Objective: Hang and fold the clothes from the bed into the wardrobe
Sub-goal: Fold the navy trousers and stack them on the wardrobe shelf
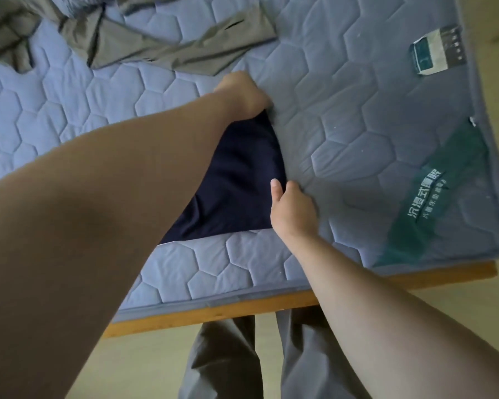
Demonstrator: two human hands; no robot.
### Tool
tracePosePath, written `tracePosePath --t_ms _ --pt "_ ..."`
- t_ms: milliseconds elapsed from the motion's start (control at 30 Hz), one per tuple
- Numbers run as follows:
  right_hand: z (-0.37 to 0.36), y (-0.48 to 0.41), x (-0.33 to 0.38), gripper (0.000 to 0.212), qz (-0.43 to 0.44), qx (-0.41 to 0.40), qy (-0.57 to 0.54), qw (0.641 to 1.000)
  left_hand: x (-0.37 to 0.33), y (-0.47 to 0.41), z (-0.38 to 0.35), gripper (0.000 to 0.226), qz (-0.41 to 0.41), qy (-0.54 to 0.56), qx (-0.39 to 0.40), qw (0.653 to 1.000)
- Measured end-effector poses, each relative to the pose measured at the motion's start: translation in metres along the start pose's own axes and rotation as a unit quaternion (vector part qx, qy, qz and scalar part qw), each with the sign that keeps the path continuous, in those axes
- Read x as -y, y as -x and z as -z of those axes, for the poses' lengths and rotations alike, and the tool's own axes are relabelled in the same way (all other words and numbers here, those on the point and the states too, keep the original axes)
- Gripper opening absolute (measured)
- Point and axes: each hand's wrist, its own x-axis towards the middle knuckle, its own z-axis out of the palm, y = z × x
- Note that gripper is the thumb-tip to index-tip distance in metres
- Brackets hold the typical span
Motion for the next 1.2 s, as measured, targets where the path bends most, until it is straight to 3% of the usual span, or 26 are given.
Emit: tracePosePath --t_ms 167,467,733,933,1033,1200 --pt "-0.001 0.004 -0.009 0.049 0.026 0.015 -0.029 0.999 0.003 -0.006 0.001 0.052 0.034 0.104 0.012 0.994" --pt "0.003 -0.003 -0.015 0.059 0.001 0.075 -0.046 0.996 -0.002 -0.012 -0.011 0.051 -0.014 0.006 -0.013 1.0" --pt "0.002 -0.006 -0.018 0.062 0.009 0.083 -0.017 0.996 -0.008 -0.02 -0.026 0.072 0.01 0.033 -0.162 0.986" --pt "0.015 -0.008 -0.011 0.062 0.013 0.059 -0.055 0.997 0.022 0.046 -0.055 0.035 -0.055 0.008 -0.397 0.916" --pt "0.02 -0.007 0.008 0.057 0.001 0.047 -0.121 0.992 0.059 0.08 -0.082 0.03 -0.048 0.001 -0.377 0.925" --pt "0.021 -0.024 0.044 0.051 -0.005 0.034 -0.131 0.991 0.104 0.118 -0.118 0.053 0.076 -0.01 -0.304 0.95"
